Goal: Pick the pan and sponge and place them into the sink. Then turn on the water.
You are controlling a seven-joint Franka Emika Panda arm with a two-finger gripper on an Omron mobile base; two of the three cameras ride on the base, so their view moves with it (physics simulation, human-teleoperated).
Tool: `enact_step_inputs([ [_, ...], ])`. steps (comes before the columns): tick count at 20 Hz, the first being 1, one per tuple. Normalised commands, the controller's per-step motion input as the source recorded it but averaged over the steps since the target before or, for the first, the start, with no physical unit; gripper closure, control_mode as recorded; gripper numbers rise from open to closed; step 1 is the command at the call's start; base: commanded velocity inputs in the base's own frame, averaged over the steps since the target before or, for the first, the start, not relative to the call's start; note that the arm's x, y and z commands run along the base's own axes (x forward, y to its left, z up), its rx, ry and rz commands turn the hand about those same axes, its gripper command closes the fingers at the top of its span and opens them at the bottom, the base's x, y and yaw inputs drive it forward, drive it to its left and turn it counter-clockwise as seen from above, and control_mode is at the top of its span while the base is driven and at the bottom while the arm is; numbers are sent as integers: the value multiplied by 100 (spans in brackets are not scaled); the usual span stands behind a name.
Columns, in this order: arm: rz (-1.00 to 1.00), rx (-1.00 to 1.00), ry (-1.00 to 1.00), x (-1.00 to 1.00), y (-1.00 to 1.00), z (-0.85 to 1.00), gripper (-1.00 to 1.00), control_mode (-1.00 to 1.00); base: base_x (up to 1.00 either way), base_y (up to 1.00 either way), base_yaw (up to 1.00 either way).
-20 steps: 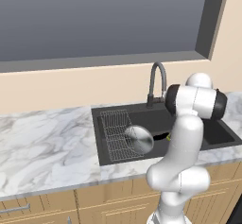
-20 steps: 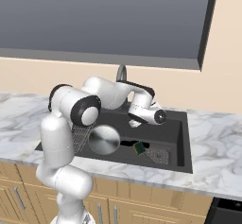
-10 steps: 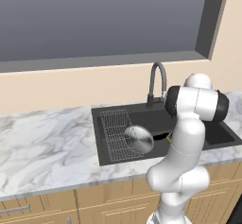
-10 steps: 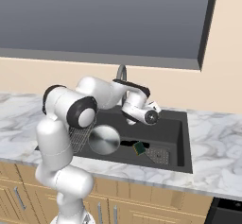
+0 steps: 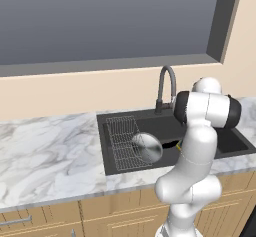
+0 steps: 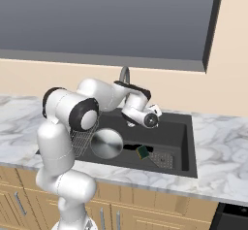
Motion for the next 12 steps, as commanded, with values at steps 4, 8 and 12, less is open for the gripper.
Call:
enact_step_inputs([
  [4, 7, 27, 0, 14, 0, 12, -100, -100, 0, 0, 0],
  [8, 11, 29, 0, 24, 0, 6, -100, -100, 0, 0, 0],
  [12, 10, 23, 0, 31, 0, 2, -100, -100, 0, 0, 0],
])
